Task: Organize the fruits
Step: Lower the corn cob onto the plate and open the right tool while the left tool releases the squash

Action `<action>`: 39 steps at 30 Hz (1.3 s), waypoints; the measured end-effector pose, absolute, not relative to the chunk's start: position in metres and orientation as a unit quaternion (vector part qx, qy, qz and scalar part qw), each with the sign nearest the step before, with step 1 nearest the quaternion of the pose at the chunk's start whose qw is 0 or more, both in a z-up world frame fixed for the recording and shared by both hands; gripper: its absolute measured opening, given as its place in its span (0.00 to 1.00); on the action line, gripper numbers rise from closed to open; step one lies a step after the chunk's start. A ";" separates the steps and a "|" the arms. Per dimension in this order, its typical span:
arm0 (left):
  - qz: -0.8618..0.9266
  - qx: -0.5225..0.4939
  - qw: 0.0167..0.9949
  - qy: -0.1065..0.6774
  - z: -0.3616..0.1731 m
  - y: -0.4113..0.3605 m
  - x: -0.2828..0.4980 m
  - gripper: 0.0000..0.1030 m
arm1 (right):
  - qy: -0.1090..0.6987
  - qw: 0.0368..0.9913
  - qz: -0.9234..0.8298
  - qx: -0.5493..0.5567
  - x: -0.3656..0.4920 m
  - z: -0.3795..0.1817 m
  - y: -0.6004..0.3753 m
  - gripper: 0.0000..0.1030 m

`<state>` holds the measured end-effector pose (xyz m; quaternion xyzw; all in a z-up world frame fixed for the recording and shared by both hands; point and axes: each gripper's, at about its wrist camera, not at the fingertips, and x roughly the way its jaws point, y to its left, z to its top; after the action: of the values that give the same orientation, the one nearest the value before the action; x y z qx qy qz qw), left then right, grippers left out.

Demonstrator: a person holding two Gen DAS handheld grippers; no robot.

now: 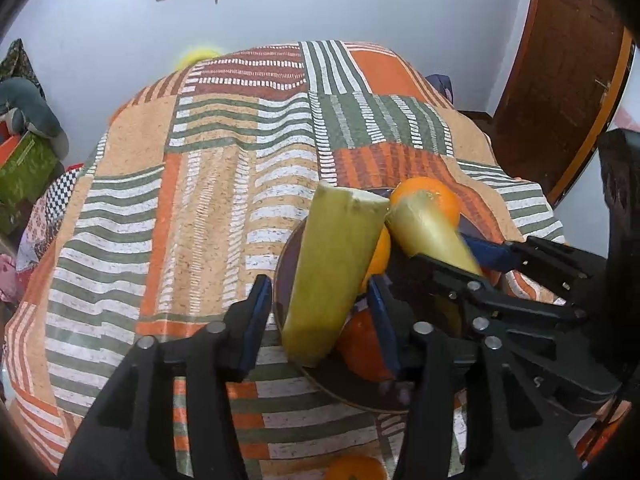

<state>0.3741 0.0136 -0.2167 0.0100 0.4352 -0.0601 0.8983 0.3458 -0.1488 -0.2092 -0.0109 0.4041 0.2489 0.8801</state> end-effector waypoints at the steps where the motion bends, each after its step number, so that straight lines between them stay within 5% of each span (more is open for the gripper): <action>1: -0.059 0.012 0.900 0.433 -0.216 0.015 0.372 0.55 | 0.398 0.883 0.248 -0.015 0.345 -0.207 -0.149 0.36; 19: -0.057 0.021 0.907 0.417 -0.186 0.029 0.315 0.57 | 0.363 0.897 0.247 -0.057 0.305 -0.175 -0.165 0.38; 23: -0.054 0.018 0.908 0.416 -0.179 0.034 0.293 0.58 | 0.355 0.902 0.239 -0.054 0.285 -0.168 -0.175 0.54; 29: -0.053 0.017 0.902 0.428 -0.178 0.039 0.265 0.59 | 0.354 0.904 0.228 -0.070 0.260 -0.166 -0.186 0.55; 32: -0.051 0.015 0.898 0.437 -0.182 0.039 0.252 0.71 | 0.355 0.904 0.223 -0.079 0.250 -0.170 -0.189 0.55; 39: -0.059 0.008 0.884 0.464 -0.200 0.032 0.243 0.72 | 0.377 0.895 0.223 -0.082 0.237 -0.190 -0.195 0.55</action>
<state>0.2431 0.0316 -0.2002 0.0083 0.4640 -0.0589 0.8839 0.2371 -0.1947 -0.1905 -0.0820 0.3771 0.2228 0.8952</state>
